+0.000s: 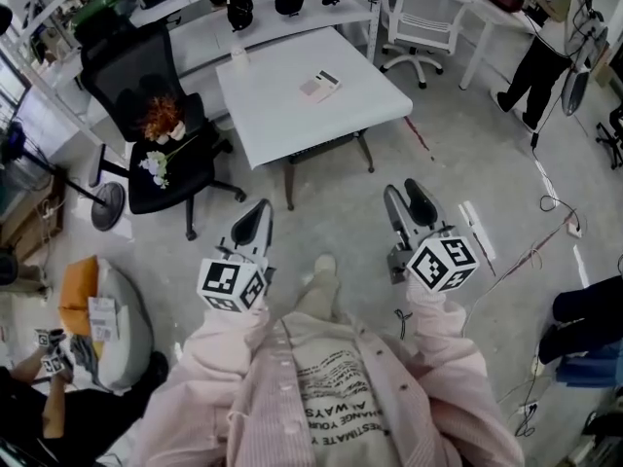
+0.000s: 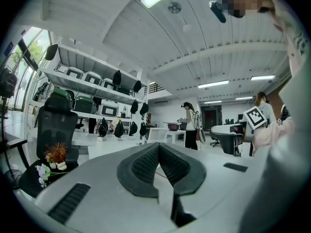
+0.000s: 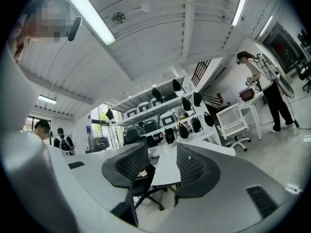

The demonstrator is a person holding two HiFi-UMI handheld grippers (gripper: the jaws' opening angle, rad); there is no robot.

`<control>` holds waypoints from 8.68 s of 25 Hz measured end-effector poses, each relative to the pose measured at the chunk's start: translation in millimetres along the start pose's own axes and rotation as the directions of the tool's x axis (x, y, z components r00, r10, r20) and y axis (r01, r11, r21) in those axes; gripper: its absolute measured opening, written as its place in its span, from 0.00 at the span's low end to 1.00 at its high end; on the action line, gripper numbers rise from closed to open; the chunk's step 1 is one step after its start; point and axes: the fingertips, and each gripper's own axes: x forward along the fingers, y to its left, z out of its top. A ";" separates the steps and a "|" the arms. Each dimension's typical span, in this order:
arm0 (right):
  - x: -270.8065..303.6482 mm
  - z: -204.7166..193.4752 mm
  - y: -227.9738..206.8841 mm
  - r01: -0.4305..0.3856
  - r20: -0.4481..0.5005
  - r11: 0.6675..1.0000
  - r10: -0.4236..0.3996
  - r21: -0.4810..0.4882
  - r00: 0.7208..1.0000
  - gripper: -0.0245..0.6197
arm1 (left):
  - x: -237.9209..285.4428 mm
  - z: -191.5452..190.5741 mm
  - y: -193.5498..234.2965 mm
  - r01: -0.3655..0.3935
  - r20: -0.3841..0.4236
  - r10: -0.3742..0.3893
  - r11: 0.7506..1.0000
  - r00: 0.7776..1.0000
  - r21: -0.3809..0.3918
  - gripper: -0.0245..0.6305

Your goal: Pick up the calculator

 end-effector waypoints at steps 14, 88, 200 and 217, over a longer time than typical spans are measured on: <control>83.7 -4.1 -59.0 -0.026 -0.063 0.999 0.027 0.028 0.998 0.30 | 105.9 -16.3 36.2 0.017 -0.044 -0.019 0.999 0.999 -0.041 0.04; 574.1 -123.5 -308.5 -0.141 -0.569 0.957 0.264 0.252 0.778 0.30 | 531.3 -145.1 248.4 -0.216 -0.389 0.079 0.921 0.918 -0.324 0.04; 625.8 -30.8 -255.1 -0.062 -0.402 0.732 0.442 0.679 0.802 0.20 | 530.4 -6.0 319.5 -0.240 -0.078 0.230 0.958 0.970 -0.160 0.04; 617.7 6.5 -257.6 -0.057 -0.315 0.704 0.388 0.708 0.866 0.20 | 508.3 36.2 330.2 -0.294 0.018 0.298 0.950 0.955 -0.108 0.04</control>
